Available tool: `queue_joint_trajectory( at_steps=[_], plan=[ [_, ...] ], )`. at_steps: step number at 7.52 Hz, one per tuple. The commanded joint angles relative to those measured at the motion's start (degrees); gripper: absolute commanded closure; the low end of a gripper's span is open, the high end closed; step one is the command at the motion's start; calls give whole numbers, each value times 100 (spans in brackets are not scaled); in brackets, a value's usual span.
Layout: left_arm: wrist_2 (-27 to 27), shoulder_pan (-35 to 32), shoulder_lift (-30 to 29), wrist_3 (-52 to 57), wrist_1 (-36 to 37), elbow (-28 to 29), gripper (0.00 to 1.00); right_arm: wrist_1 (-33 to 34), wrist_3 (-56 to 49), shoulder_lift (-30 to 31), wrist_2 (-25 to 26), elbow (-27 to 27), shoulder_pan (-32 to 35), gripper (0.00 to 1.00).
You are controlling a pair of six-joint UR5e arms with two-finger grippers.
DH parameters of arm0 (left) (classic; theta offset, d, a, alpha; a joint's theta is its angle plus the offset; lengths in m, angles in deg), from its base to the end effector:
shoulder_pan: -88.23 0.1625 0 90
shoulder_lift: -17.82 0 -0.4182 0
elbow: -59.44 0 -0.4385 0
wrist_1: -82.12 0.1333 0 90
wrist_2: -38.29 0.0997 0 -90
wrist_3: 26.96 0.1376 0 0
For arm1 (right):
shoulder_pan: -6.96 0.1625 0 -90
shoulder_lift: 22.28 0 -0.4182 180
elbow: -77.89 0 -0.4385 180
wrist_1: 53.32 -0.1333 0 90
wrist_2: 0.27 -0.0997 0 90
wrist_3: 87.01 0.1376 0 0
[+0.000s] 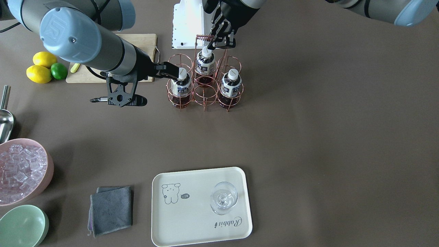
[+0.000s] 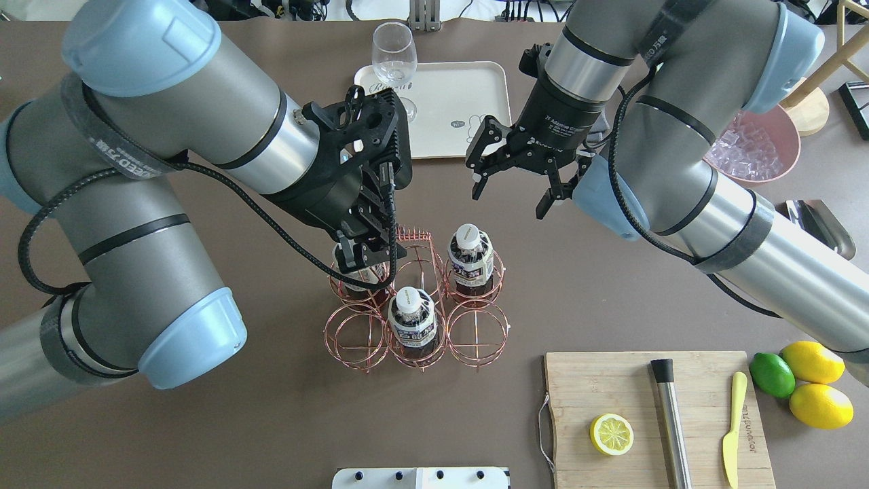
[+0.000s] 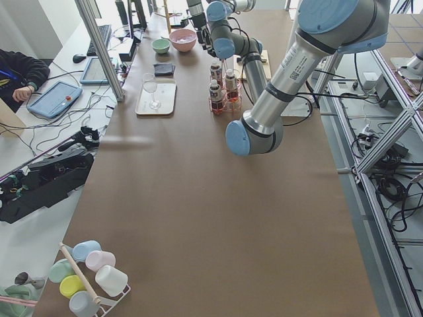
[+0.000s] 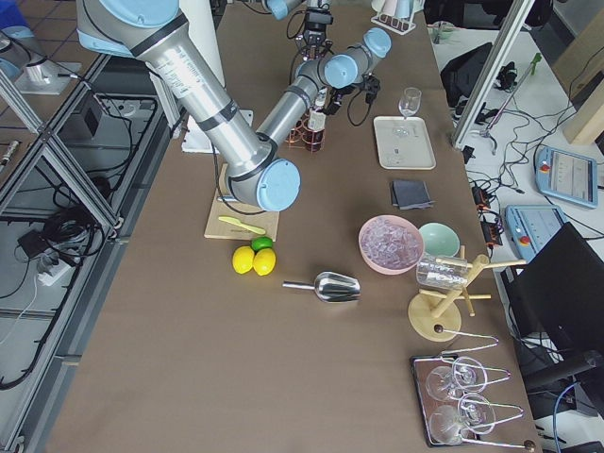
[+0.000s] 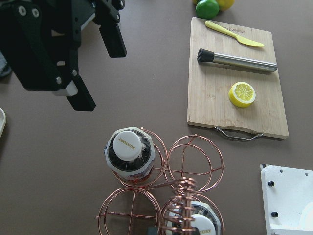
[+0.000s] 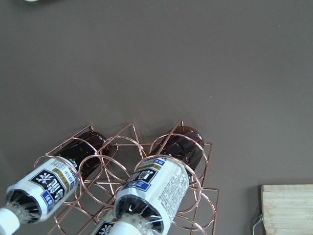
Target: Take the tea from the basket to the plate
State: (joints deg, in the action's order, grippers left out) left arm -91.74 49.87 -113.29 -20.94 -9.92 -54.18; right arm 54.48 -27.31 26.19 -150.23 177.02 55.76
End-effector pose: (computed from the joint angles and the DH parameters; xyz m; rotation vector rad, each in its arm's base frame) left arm 0.4413 -0.4064 0.0310 0.8492 1.0769 1.2614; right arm -0.4348 -0.5183 0.1402 -0.4510 -1.0435 -0.0126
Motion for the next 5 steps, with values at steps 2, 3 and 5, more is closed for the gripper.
queue_joint_trajectory(
  at_steps=[2, 3, 5],
  plan=[
    [-39, -22, 6, -22, -16, -11, 100, -4, 6, -215, -51, -209, -300, 16],
    [-57, -22, 14, -22, -16, -20, 100, -4, -3, -241, -51, -262, -336, 21],
    [-57, -22, 6, -13, -16, -64, 100, -4, -3, -302, -42, -367, -371, 28]
  ],
)
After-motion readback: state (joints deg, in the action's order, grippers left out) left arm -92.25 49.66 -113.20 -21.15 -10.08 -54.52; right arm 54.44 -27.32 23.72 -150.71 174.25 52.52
